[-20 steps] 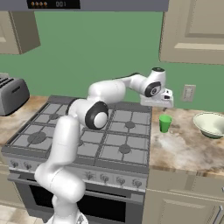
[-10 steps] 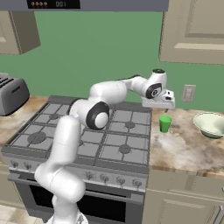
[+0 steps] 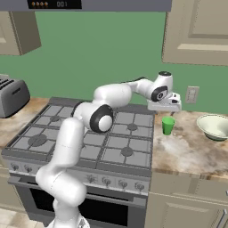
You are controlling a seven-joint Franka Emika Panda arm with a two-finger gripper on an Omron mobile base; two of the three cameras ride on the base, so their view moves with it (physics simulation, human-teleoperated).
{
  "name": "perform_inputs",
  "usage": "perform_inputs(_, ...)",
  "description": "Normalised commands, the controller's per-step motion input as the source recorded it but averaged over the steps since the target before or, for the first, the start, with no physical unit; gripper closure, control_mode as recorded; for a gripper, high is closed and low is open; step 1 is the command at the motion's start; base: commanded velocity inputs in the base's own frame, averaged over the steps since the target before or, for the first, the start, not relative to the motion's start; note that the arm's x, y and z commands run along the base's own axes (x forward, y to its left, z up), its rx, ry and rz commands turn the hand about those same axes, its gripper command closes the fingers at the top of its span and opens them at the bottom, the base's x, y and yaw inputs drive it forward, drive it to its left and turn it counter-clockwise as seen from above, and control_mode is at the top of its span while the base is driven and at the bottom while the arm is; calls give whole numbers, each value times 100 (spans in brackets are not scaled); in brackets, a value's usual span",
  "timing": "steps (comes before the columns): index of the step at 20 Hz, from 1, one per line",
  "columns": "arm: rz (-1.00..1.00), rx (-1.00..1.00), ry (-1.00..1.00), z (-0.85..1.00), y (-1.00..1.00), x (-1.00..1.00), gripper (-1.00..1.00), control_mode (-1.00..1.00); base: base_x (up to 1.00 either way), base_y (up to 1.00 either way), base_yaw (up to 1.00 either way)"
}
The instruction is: Pick the cup and bowl from the counter and place them on the counter next to the sink.
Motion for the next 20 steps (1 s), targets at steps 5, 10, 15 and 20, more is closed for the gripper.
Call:
perform_inputs(5,0,0,0,-6,0,14,-100,-100,0,0,0)
perform_inputs(10,0,0,0,-6,0,3,-100,-100,0,0,0)
perform_inputs(15,0,0,0,-17,0,0,-100,-100,0,0,0)
perform_inputs(20,0,0,0,-32,4,0,-100,-100,0,0,0)
